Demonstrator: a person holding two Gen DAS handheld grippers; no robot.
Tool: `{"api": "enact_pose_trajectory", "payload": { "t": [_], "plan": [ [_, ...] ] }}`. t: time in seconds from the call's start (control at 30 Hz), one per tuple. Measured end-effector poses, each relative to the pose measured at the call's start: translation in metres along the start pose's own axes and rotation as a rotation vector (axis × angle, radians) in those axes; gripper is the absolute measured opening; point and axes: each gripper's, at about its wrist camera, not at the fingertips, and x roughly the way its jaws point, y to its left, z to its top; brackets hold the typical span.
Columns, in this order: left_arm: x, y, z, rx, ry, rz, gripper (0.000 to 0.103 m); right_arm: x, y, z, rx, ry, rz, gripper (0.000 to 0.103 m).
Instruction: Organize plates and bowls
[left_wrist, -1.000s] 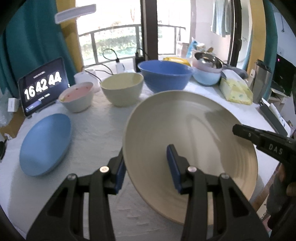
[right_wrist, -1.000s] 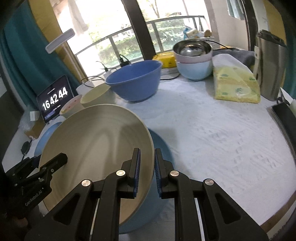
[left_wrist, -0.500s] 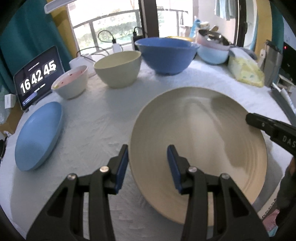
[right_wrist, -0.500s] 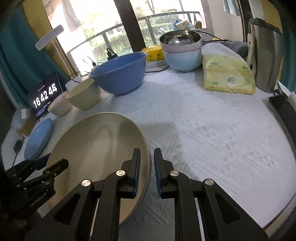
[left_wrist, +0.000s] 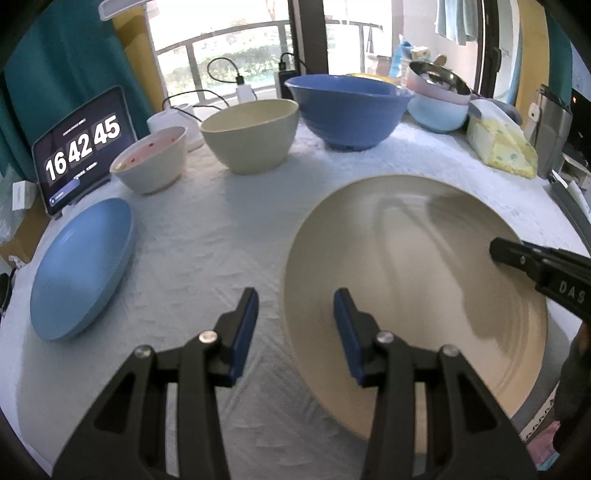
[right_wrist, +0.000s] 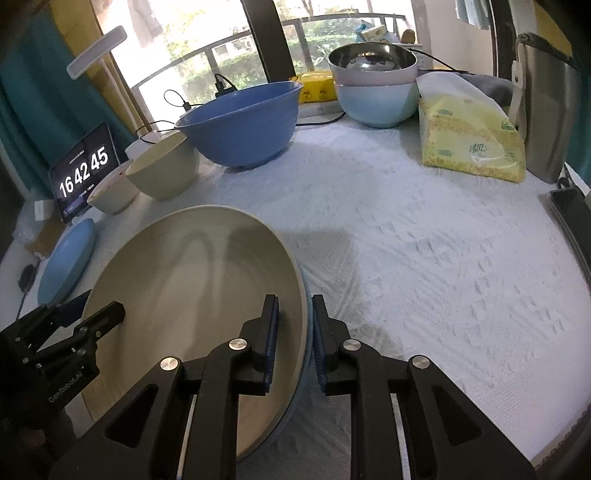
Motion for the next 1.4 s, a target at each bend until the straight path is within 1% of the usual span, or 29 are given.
{"api": "enact_pose_trajectory", "payload": {
  "t": [0.2, 0.37, 0.43, 0.57, 0.73, 0.87, 0.97, 1.03, 1.1, 1.4],
  "plan": [
    [0.000, 0.014, -0.002, -0.023, -0.002, -0.002, 0.044, 0.003, 0.011, 0.001, -0.018, 0.010, -0.015, 0.020],
    [0.001, 0.031, -0.004, -0.059, 0.004, 0.001, 0.044, 0.007, 0.028, 0.003, -0.040, 0.026, -0.010, 0.021],
    [-0.001, 0.040, -0.004, -0.080, 0.004, 0.001, 0.044, 0.010, 0.034, 0.004, -0.047, 0.035, -0.021, 0.022],
    [-0.007, 0.053, -0.004, -0.104, -0.017, 0.000, 0.044, 0.010, 0.035, 0.010, -0.031, 0.036, -0.041, 0.022],
    [-0.015, 0.066, -0.005, -0.126, -0.042, -0.039, 0.044, -0.001, 0.045, 0.017, -0.059, -0.003, -0.082, 0.023],
    [-0.021, 0.072, -0.007, -0.137, -0.055, -0.064, 0.044, -0.004, 0.056, 0.019, -0.078, -0.012, -0.091, 0.023],
    [-0.028, 0.078, -0.007, -0.145, -0.080, -0.081, 0.044, -0.006, 0.065, 0.019, -0.098, -0.015, -0.098, 0.023],
    [-0.034, 0.084, -0.007, -0.154, -0.108, -0.066, 0.044, -0.007, 0.071, 0.019, -0.107, -0.019, -0.100, 0.023],
    [-0.039, 0.093, -0.007, -0.171, -0.127, -0.069, 0.045, -0.009, 0.078, 0.020, -0.116, -0.023, -0.102, 0.023],
    [-0.046, 0.131, -0.014, -0.245, -0.162, -0.025, 0.045, -0.011, 0.110, 0.021, -0.167, -0.031, -0.091, 0.023]
  ]
}}
